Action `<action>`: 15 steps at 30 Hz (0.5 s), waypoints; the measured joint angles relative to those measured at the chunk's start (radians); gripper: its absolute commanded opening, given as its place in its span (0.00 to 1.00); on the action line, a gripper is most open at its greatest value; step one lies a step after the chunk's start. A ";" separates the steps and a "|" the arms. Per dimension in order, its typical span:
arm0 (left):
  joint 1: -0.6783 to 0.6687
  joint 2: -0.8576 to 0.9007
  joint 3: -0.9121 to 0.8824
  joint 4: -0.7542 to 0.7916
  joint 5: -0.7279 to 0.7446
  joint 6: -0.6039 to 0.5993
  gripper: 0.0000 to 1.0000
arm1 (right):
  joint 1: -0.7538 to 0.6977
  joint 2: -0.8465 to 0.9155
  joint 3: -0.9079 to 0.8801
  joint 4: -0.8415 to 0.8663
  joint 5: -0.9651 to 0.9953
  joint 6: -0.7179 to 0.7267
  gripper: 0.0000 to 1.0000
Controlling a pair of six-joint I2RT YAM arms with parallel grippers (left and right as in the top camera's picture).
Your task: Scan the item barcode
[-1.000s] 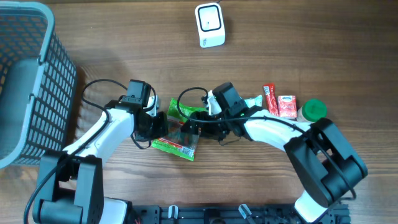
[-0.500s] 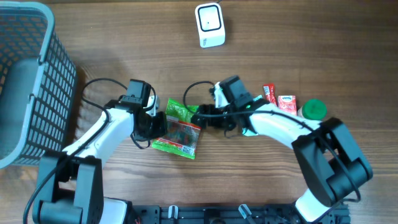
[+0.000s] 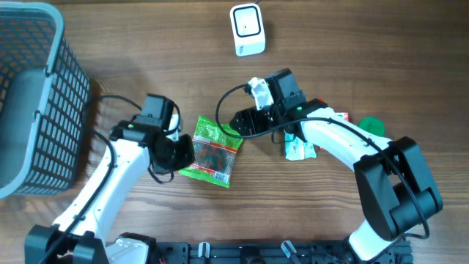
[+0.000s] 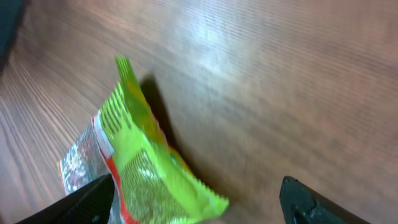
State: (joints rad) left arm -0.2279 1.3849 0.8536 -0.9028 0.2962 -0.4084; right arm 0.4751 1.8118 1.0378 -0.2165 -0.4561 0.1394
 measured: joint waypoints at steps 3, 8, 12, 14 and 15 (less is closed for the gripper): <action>-0.020 0.003 -0.056 0.057 0.000 -0.029 0.04 | 0.000 0.000 0.000 0.039 0.005 -0.020 0.71; -0.026 0.014 -0.127 0.135 0.000 -0.085 0.04 | 0.002 0.002 -0.001 0.068 0.008 -0.038 0.63; -0.026 0.039 -0.129 0.158 0.000 -0.105 0.04 | 0.013 0.021 -0.001 0.094 0.005 -0.038 0.58; -0.026 0.057 -0.129 0.158 0.000 -0.110 0.04 | 0.020 0.039 -0.001 0.098 0.005 -0.025 0.58; -0.026 0.067 -0.129 0.162 0.000 -0.111 0.04 | 0.022 0.047 -0.002 0.099 0.004 -0.023 0.58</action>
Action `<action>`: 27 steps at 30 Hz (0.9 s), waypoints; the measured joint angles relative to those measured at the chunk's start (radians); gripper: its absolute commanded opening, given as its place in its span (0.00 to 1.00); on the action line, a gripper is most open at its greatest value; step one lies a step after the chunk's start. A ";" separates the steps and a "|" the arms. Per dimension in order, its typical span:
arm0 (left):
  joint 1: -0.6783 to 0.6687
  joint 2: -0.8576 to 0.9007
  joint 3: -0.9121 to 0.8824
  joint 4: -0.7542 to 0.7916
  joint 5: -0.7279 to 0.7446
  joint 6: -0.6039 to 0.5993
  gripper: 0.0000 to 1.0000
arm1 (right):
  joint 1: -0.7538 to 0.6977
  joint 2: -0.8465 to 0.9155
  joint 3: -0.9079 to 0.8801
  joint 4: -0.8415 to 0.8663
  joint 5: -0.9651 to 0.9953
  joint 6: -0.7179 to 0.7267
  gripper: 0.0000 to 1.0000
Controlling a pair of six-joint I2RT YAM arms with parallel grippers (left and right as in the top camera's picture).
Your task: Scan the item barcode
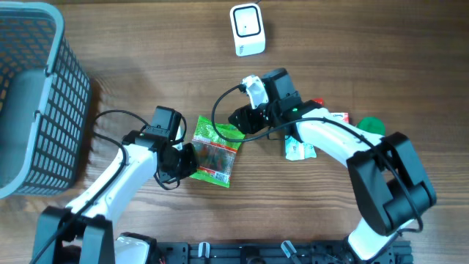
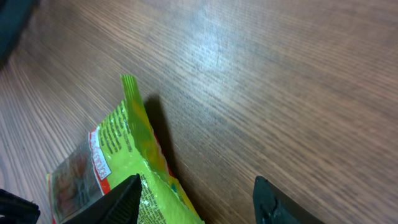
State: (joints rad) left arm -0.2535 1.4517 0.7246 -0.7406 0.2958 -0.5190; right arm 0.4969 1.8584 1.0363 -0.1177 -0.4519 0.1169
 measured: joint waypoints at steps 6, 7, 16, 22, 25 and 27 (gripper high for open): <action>0.000 0.047 -0.001 0.033 0.000 -0.007 0.04 | 0.002 0.026 0.000 0.011 0.000 0.024 0.33; 0.000 0.050 -0.001 0.037 0.000 -0.008 0.04 | 0.002 0.027 0.000 0.006 0.000 0.038 0.25; 0.000 0.055 -0.004 0.149 -0.070 -0.011 0.04 | 0.002 0.030 -0.002 -0.202 -0.002 0.177 0.23; 0.000 0.055 -0.007 0.279 -0.135 -0.003 0.04 | 0.009 0.030 -0.002 -0.349 -0.053 0.212 0.29; 0.000 0.056 -0.008 0.347 -0.147 0.012 0.04 | 0.027 0.030 -0.002 -0.391 -0.080 0.220 0.33; 0.000 0.056 -0.008 0.370 -0.153 0.018 0.04 | 0.043 0.030 -0.002 -0.418 -0.095 0.220 0.35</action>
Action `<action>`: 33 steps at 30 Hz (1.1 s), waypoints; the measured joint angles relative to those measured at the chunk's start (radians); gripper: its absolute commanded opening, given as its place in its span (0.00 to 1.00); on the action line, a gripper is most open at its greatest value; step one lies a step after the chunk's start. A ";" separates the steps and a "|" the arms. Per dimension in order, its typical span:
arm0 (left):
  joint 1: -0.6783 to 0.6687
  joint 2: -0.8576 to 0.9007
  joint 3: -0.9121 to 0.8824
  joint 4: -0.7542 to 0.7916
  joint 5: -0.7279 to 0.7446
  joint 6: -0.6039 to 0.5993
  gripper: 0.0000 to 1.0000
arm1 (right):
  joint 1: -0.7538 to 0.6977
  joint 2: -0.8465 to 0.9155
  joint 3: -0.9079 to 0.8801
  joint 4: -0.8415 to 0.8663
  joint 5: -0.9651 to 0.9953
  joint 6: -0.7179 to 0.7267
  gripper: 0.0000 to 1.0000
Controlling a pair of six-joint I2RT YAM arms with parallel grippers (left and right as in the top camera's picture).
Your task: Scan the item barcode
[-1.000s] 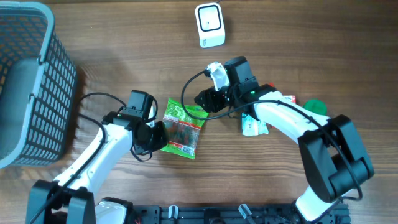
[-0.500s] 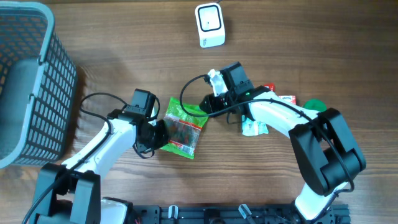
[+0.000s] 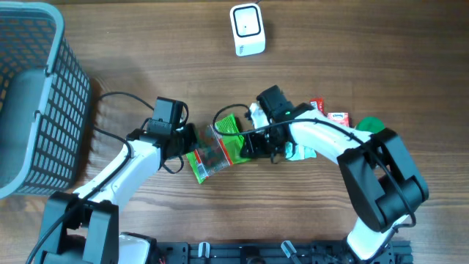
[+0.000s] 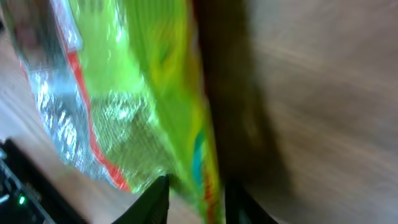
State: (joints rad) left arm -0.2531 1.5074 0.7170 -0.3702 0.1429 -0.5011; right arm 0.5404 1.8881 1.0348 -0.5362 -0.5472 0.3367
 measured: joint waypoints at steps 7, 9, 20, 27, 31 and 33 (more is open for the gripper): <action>0.061 0.000 0.064 -0.118 0.004 0.018 0.04 | 0.008 -0.052 0.000 -0.034 -0.013 -0.002 0.43; 0.087 -0.001 0.113 -0.195 0.020 0.025 0.04 | -0.002 -0.104 0.000 -0.034 -0.013 -0.005 0.47; 0.143 -0.007 0.172 -0.407 0.042 0.036 0.04 | -0.013 -0.284 0.004 -0.035 0.108 -0.082 0.93; 0.142 0.067 0.122 -0.298 0.068 0.040 0.04 | -0.013 -0.258 0.004 0.024 0.176 -0.167 0.94; 0.142 0.098 0.114 -0.284 0.087 0.041 0.04 | -0.013 -0.209 0.004 0.057 0.201 -0.182 0.93; 0.140 0.102 0.112 -0.280 0.091 0.042 0.04 | -0.013 -0.185 0.004 0.064 0.200 -0.185 0.92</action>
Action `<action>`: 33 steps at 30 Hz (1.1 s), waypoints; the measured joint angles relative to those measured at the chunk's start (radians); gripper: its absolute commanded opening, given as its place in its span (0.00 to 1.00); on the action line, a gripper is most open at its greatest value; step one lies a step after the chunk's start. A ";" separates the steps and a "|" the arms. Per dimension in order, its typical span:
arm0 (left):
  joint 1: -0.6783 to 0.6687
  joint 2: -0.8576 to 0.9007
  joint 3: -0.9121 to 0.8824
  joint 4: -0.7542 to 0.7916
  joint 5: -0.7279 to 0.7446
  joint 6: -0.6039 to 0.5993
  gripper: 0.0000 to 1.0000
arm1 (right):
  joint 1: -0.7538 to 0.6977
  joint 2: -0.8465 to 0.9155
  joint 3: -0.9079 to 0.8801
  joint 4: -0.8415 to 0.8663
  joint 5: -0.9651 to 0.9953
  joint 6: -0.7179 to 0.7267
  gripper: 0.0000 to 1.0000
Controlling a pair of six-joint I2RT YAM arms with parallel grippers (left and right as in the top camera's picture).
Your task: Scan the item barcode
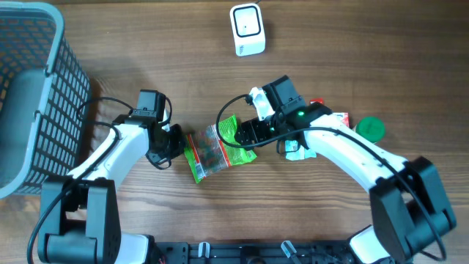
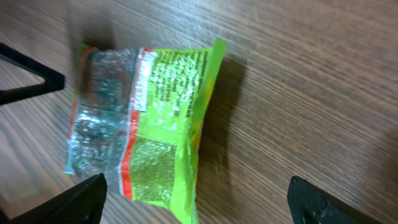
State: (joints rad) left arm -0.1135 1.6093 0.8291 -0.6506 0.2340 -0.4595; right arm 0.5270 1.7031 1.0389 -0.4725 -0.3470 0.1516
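Note:
A green snack bag [image 1: 215,149] with a clear, silvery part lies flat on the wooden table [image 1: 330,220]. In the right wrist view the bag [image 2: 149,118] shows its printed side. My right gripper [image 1: 245,132] hovers over the bag's right end, open, its fingertips [image 2: 87,198] wide apart with nothing between them. My left gripper [image 1: 170,144] sits at the bag's left end; one black finger [image 2: 37,81] points at the bag's edge, and its jaws are too hidden to read. The white scanner [image 1: 247,29] stands at the far edge of the table.
A grey mesh basket [image 1: 44,95] fills the far left. Right of the bag lie a white-green packet [image 1: 299,150], red and white packets [image 1: 330,117] and a green cap [image 1: 370,128]. Cables loop from both wrists.
The bag was tilted up between the two grippers, the right jaws nearly shut at its green edge. Now it lies flat, the right gripper is wide open above it and the left gripper has drawn back leftwards.
The bag first lay on the table with my left gripper at its left edge and my right gripper open near its top right corner. Then the bag stood turned and raised between both grippers. It now lies flat again, rotated from its first position.

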 measured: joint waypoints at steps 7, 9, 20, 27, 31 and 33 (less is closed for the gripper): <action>-0.019 0.000 0.000 0.023 0.003 0.002 0.04 | 0.000 0.106 0.000 0.033 -0.084 0.000 0.86; -0.024 0.000 0.000 0.027 0.003 0.002 0.04 | 0.000 0.137 0.000 0.044 -0.108 0.000 0.84; -0.029 0.001 -0.003 0.032 0.004 0.002 0.05 | 0.000 0.193 0.011 0.124 -0.227 0.095 0.75; -0.047 0.029 -0.032 0.064 0.004 0.002 0.05 | -0.001 0.196 -0.005 0.145 -0.266 0.176 0.69; -0.048 0.033 -0.032 0.072 0.011 0.002 0.05 | -0.001 0.196 -0.023 0.185 -0.283 0.222 0.67; -0.048 0.033 -0.032 0.074 0.013 0.003 0.05 | 0.000 0.196 -0.041 0.233 -0.304 0.243 0.66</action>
State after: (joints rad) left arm -0.1612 1.6421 0.7975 -0.5770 0.2474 -0.4568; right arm 0.5266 1.8996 0.9977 -0.2394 -0.6514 0.3950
